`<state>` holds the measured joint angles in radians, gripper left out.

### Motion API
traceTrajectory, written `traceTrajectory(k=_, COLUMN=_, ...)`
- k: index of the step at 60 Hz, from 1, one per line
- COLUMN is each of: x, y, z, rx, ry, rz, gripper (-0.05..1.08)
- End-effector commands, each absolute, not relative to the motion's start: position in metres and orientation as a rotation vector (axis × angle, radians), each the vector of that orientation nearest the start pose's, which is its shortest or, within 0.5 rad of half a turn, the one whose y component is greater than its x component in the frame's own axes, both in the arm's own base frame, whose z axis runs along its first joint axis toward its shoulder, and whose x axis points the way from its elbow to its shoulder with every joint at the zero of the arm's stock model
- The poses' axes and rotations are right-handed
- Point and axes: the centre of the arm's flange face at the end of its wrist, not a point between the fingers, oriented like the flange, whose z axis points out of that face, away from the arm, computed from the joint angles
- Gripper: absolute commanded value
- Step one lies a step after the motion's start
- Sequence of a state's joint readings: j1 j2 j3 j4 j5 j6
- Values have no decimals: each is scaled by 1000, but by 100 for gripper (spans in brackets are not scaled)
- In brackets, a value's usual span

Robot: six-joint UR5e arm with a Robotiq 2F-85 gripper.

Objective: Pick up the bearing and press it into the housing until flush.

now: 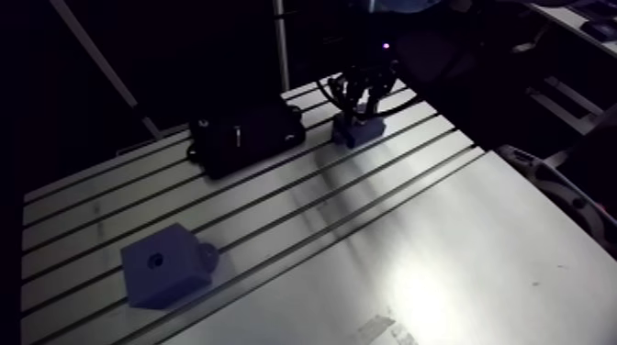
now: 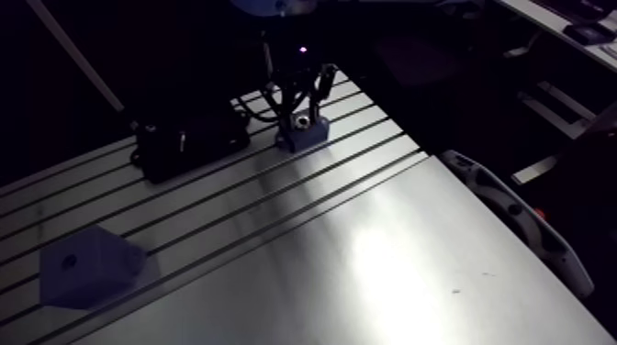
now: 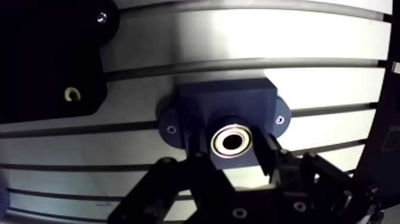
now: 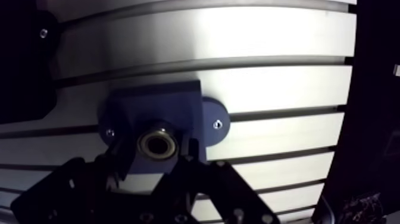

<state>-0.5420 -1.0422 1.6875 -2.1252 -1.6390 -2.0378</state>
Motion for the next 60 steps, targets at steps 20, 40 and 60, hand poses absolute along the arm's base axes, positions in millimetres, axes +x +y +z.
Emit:
traceTrajectory(k=20, x=-598, y=204, z=224, rx=97, ry=3076, rz=72, gripper=8)
traceTrajectory(k=40, x=-597, y=203, z=224, rx=95, ry=3068, rz=68, gripper=108)
traceTrajectory(k=60, x=-598, y=204, z=222, rx=95, ry=3062, rz=65, gripper=108)
